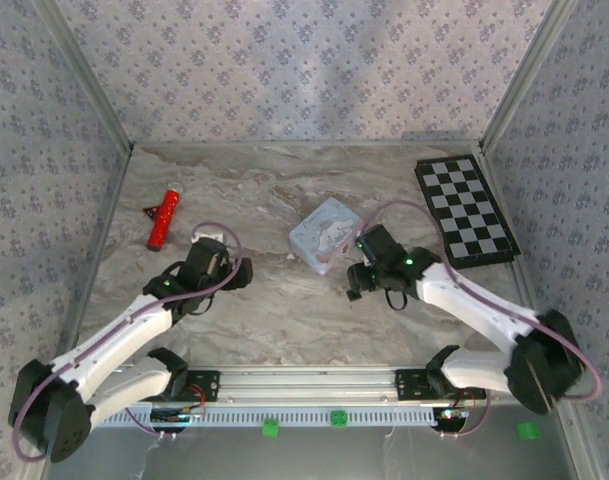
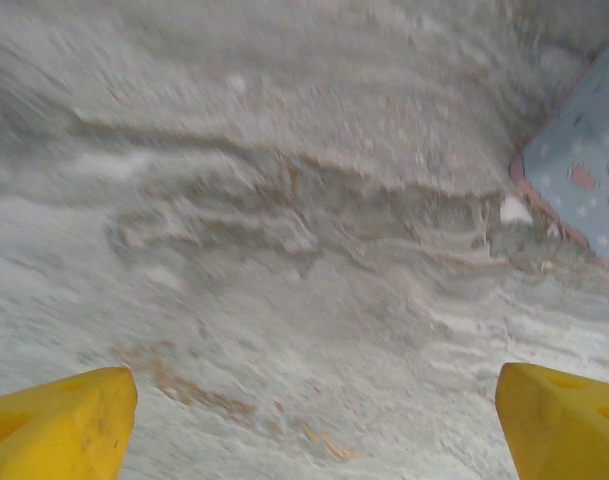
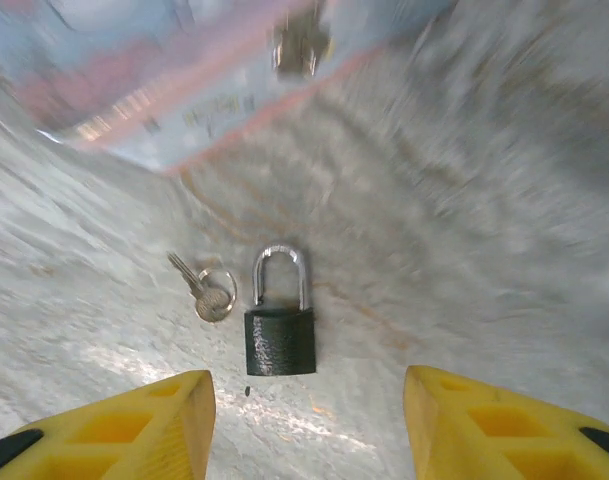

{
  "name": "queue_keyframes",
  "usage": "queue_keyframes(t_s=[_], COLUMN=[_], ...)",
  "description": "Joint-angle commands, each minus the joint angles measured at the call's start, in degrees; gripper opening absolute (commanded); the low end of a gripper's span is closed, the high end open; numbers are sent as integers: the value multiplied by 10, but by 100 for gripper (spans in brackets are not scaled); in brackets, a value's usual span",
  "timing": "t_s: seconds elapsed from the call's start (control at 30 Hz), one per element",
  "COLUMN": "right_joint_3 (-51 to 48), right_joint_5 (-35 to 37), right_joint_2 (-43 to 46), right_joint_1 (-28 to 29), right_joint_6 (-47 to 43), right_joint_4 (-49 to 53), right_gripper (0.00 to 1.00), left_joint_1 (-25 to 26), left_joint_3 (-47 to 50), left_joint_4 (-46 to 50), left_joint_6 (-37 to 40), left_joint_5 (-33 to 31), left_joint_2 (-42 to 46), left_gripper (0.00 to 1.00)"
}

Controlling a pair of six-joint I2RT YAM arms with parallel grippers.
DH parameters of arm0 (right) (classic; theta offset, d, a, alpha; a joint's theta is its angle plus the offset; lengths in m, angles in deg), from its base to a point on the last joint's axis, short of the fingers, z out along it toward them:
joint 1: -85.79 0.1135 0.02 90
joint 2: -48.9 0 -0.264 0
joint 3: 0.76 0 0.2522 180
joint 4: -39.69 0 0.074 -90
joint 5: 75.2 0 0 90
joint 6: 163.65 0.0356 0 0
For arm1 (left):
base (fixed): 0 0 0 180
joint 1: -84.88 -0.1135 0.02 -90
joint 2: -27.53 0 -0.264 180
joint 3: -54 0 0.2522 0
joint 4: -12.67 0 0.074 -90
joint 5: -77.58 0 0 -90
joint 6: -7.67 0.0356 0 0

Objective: Unlock the padlock with the key

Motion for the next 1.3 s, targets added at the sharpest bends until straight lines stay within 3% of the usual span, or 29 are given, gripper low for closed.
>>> queue_keyframes(t_s=[0.0, 0.1, 0.23, 0.37, 0.47, 0.6, 0.67, 0.77, 0.9, 1.1, 1.27], right_joint_3=[24, 7, -17, -34, -83, -139, -154, -176, -205, -223, -246], right_joint_5=[121, 177, 221, 265, 217, 154, 156, 148, 126, 143, 145], right_joint_2=[90, 156, 208, 225, 241, 233, 231, 233, 215, 168, 164], right_joint_1=[8, 7, -6, -38, -68, -109, -123, -142, -172, -185, -197], right_joint_6=[-29, -48, -76, -93, -114, -147, -145, -152, -158, -154, -160], right_joint_4=[51, 18, -37, -64, -132, -199, -213, -249, -308, -350, -386], right_gripper=[53, 54, 55, 62, 68, 70, 71, 72, 72, 73, 73], left_joint_1=[-10, -24, -53, -90, -121, -150, -175, -200, -205, -207, -239], left_joint_3=[-13, 0, 37, 65, 96, 133, 150, 141, 146, 153, 164], left_joint_4=[15, -8, -83, -133, -179, -247, -294, -336, -425, -520, -599], left_joint_6=[48, 49, 56, 60, 66, 9, 27, 151, 241, 311, 299], left_joint_5=[-123, -208, -290, -347, -362, -450, -436, -306, -193, -165, -105], left_joint_2=[39, 62, 84, 96, 105, 81, 60, 31, -29, -117, -181], left_gripper=[93, 100, 100, 100, 100, 100, 100, 100, 100, 100, 100])
